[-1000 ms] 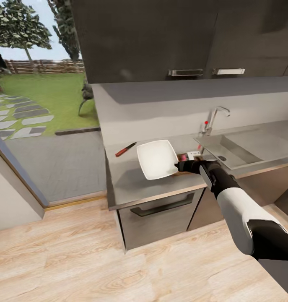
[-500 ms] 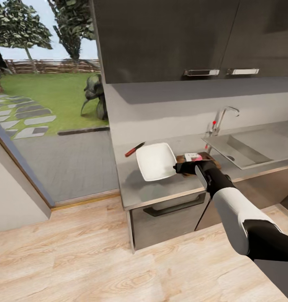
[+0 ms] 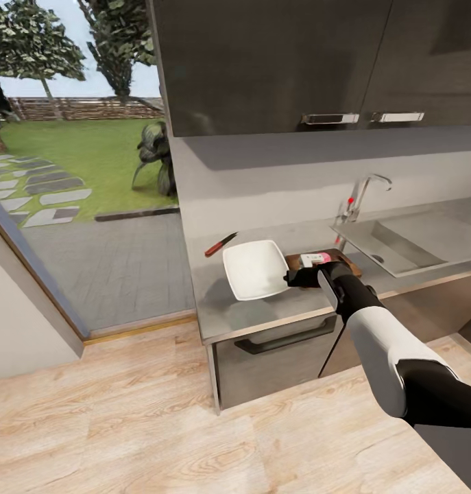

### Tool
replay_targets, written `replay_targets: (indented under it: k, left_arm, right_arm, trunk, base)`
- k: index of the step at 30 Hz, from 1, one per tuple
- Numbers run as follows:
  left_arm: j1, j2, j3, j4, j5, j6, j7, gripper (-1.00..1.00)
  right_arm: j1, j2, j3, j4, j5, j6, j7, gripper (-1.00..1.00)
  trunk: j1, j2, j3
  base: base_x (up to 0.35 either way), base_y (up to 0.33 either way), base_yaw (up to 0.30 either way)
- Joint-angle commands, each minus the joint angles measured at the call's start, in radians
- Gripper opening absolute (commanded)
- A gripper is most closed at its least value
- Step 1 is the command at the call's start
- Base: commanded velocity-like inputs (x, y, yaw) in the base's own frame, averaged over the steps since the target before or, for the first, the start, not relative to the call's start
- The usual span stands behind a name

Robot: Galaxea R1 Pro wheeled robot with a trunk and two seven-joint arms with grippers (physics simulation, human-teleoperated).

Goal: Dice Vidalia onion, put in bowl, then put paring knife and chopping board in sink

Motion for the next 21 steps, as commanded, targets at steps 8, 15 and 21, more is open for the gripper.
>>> replay_targets:
  k: [8, 15, 21]
  left_arm:
    - [0.000, 0.000, -0.001, 0.007, 0.005, -0.001, -0.001, 1.00]
    - [0.000, 0.000, -0.002, 0.017, 0.005, -0.001, 0.000, 1.00]
    - [0.000, 0.000, -0.002, 0.020, 0.006, -0.001, 0.000, 1.00]
  right_arm:
    - [-0.001, 0.004, -0.002, -0.002, 0.007, 0.009, 0.008, -1.00]
    - [-0.001, 0.005, -0.002, -0.002, 0.006, 0.010, 0.008, -1.00]
    - [-0.001, 0.008, -0.002, -0.002, 0.006, 0.014, 0.009, -1.00]
  trunk:
    - [0.001, -0.002, -0.002]
    - [0.001, -0.002, -0.002]
    - [0.001, -0.002, -0.002]
  base:
    - [0.000, 0.000, 0.000]
    - [0.000, 0.000, 0.000]
    - [0.000, 0.000, 0.000]
